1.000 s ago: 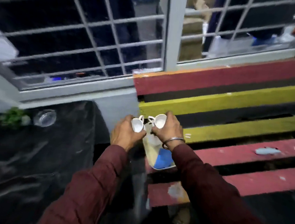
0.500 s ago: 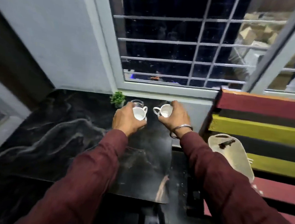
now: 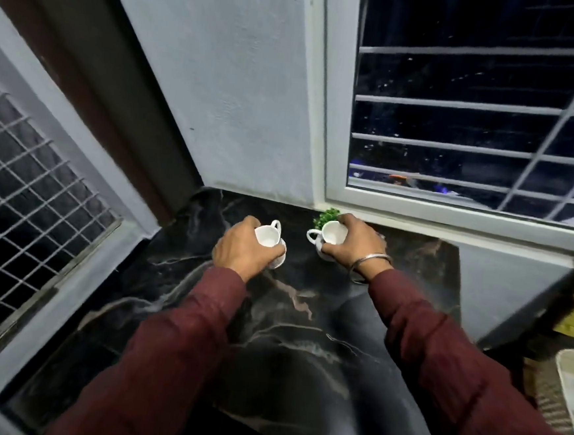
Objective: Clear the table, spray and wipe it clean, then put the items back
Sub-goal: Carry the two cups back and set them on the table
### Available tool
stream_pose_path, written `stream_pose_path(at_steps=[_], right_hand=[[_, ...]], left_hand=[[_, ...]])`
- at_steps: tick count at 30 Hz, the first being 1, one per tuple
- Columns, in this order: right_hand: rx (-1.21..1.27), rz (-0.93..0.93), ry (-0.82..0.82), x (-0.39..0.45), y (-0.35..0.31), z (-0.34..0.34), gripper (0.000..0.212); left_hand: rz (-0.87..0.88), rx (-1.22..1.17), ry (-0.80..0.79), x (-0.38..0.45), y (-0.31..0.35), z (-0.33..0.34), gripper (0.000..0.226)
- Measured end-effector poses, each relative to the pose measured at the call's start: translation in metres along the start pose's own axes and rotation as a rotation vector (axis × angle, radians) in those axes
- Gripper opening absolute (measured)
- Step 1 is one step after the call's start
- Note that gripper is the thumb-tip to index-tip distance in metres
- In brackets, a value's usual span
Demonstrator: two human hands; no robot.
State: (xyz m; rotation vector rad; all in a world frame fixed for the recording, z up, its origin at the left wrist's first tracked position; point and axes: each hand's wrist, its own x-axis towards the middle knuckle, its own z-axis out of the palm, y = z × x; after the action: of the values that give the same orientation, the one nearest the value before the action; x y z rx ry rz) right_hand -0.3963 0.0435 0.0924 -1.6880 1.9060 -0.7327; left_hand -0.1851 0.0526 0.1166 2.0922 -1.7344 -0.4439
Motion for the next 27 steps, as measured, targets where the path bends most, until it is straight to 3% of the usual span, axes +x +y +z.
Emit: stream_pose_path(at_steps=[13,21,27], right_hand=[[-0.039,-0.039,-0.144,0.127,-0.048,0.098,0.066],[-0.267,-0.023,-0.287,0.183,-0.080,0.161,0.070],[-0.267,0.065,-0.337,0.218,-0.104,0.224,0.066]], left_hand=[[-0.014,0.032,-0.073,0.159,-0.095,0.003,0.047],[0.228,0.098,-0.147,0.260,-0.166,0.018,0.049],[0.291,0.069,-0.260,0.324,-0.204,0.038,0.055]])
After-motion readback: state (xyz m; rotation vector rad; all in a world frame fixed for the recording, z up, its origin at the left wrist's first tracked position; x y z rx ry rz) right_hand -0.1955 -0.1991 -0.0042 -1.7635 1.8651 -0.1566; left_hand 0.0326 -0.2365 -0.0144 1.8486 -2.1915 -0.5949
